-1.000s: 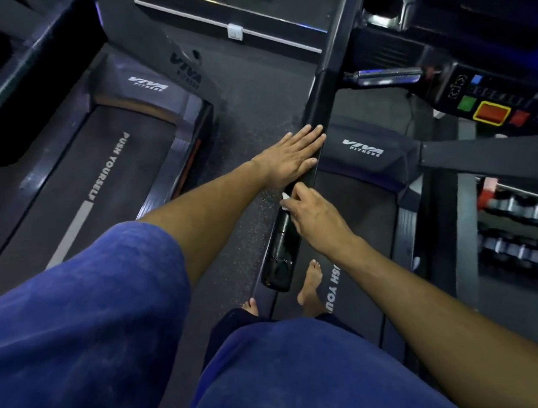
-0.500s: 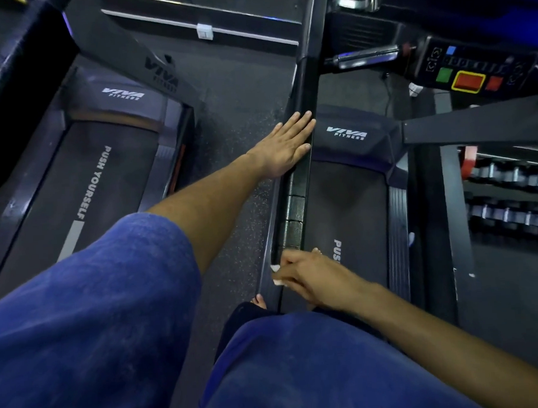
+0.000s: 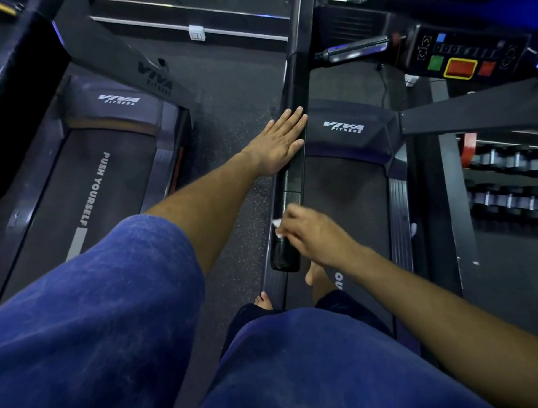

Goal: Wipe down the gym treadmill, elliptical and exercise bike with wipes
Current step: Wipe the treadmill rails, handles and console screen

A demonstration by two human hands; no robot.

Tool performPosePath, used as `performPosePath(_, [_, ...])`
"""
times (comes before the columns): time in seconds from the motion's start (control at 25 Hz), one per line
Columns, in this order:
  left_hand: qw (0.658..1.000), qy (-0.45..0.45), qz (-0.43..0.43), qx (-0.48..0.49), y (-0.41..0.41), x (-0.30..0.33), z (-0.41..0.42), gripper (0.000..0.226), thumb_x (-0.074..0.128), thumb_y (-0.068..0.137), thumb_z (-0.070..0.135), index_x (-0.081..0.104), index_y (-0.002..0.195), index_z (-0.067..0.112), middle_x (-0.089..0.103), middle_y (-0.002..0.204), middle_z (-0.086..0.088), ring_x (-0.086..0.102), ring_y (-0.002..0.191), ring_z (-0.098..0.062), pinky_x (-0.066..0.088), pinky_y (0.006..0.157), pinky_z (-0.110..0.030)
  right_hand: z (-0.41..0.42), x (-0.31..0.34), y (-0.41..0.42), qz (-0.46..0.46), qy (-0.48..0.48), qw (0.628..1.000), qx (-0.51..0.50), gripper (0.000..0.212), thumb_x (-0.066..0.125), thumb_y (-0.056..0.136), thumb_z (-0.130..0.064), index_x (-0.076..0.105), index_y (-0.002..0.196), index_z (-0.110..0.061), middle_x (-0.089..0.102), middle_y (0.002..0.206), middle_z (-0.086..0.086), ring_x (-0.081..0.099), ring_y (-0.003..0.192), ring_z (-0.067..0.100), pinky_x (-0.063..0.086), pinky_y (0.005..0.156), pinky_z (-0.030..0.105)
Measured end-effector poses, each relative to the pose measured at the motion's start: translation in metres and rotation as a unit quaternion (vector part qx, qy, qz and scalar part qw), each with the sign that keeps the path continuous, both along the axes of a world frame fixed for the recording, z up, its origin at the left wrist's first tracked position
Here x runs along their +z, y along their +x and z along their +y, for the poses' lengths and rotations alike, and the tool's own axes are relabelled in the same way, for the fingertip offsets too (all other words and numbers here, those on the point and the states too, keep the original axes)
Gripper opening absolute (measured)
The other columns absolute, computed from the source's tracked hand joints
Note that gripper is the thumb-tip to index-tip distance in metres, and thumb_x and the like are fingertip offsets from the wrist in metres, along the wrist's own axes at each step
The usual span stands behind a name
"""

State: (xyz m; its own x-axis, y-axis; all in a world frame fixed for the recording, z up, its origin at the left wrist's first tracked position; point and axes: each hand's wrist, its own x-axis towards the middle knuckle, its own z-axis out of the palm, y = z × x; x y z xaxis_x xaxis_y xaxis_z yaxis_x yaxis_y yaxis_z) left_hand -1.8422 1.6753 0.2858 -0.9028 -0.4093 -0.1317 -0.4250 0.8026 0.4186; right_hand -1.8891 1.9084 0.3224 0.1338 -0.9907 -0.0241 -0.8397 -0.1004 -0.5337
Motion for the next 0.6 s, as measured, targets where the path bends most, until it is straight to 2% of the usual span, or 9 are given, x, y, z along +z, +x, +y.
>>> performPosePath(0.12, [1.0,-0.001,-0.004,-0.004,0.0,-0.001,-0.001,0.06,0.018,0.111,0.043,-0.002,0.163,0.02,-0.012,0.17,0.002,-0.014,0.156,-0.017,-0.001,0.127,-0.044,0.044,-0.003,0.014,-0.07,0.04,0.997,0.01,0.014,0.068,0.092,-0.008,0.073,0.103,-0.014,0.055,0.099,-0.004,0.052,0.082,0.004,0.05,0.074,0.027])
performPosePath(0.24, [1.0,-0.005,-0.016,-0.007,-0.001,0.002,0.0,0.06,0.017,0.111,0.042,-0.004,0.163,0.019,-0.013,0.17,0.001,-0.015,0.155,-0.017,-0.003,0.127,-0.043,0.069,-0.01,0.009,-0.16,0.105,0.981,-0.039,0.013,0.069,0.093,-0.018,0.076,0.101,-0.025,0.058,0.098,-0.018,0.061,0.085,0.004,0.049,0.094,0.039])
performPosePath(0.32, [0.999,-0.012,-0.031,0.007,-0.004,0.007,0.004,0.061,0.019,0.111,0.041,-0.003,0.163,0.016,-0.013,0.17,-0.002,-0.014,0.156,-0.019,-0.001,0.128,-0.045,0.083,-0.014,0.003,-0.196,0.113,0.968,-0.108,0.012,0.072,0.091,-0.022,0.076,0.096,-0.032,0.063,0.096,-0.018,0.064,0.091,0.006,0.037,0.111,0.051])
performPosePath(0.36, [0.999,-0.007,-0.035,0.021,-0.007,0.01,0.009,0.061,0.02,0.111,0.039,-0.002,0.162,0.014,-0.013,0.17,-0.004,-0.013,0.156,-0.021,0.001,0.128,-0.047,0.09,-0.015,-0.001,-0.221,0.108,0.955,-0.165,0.013,0.073,0.089,-0.021,0.076,0.094,-0.033,0.066,0.095,-0.016,0.065,0.093,0.008,0.034,0.113,0.05])
performPosePath(0.4, [0.999,0.008,-0.034,0.04,-0.011,0.011,0.016,0.063,0.022,0.111,0.038,-0.002,0.162,0.011,-0.013,0.17,-0.007,-0.014,0.156,-0.023,0.0,0.128,-0.048,0.098,-0.016,-0.006,-0.252,0.098,0.934,-0.233,0.015,0.075,0.089,-0.018,0.076,0.091,-0.033,0.068,0.094,-0.015,0.066,0.094,0.009,0.039,0.109,0.042])
performPosePath(0.48, [0.995,0.048,-0.02,0.085,-0.018,0.007,0.038,0.067,0.026,0.111,0.04,-0.002,0.161,0.006,-0.015,0.169,-0.01,-0.017,0.155,-0.026,-0.004,0.127,-0.044,0.112,-0.018,-0.01,-0.339,0.083,0.869,-0.351,0.022,0.075,0.088,-0.01,0.075,0.09,-0.032,0.072,0.094,-0.016,0.068,0.091,0.008,0.05,0.089,0.025])
performPosePath(0.52, [0.992,0.059,-0.005,0.109,-0.018,0.004,0.049,0.068,0.026,0.111,0.041,-0.002,0.161,0.006,-0.015,0.169,-0.01,-0.019,0.155,-0.026,-0.005,0.126,-0.043,0.114,-0.022,-0.006,-0.376,0.081,0.839,-0.385,0.022,0.074,0.088,-0.008,0.075,0.091,-0.03,0.073,0.095,-0.017,0.069,0.088,0.009,0.052,0.082,0.022])
performPosePath(0.6, [0.989,0.061,0.019,0.137,-0.017,-0.002,0.058,0.067,0.025,0.111,0.042,-0.001,0.161,0.007,-0.013,0.17,-0.008,-0.018,0.155,-0.024,-0.004,0.127,-0.043,0.11,-0.032,0.012,-0.426,0.08,0.808,-0.399,0.021,0.073,0.088,-0.003,0.073,0.092,-0.024,0.073,0.093,-0.015,0.07,0.085,0.012,0.055,0.078,0.023])
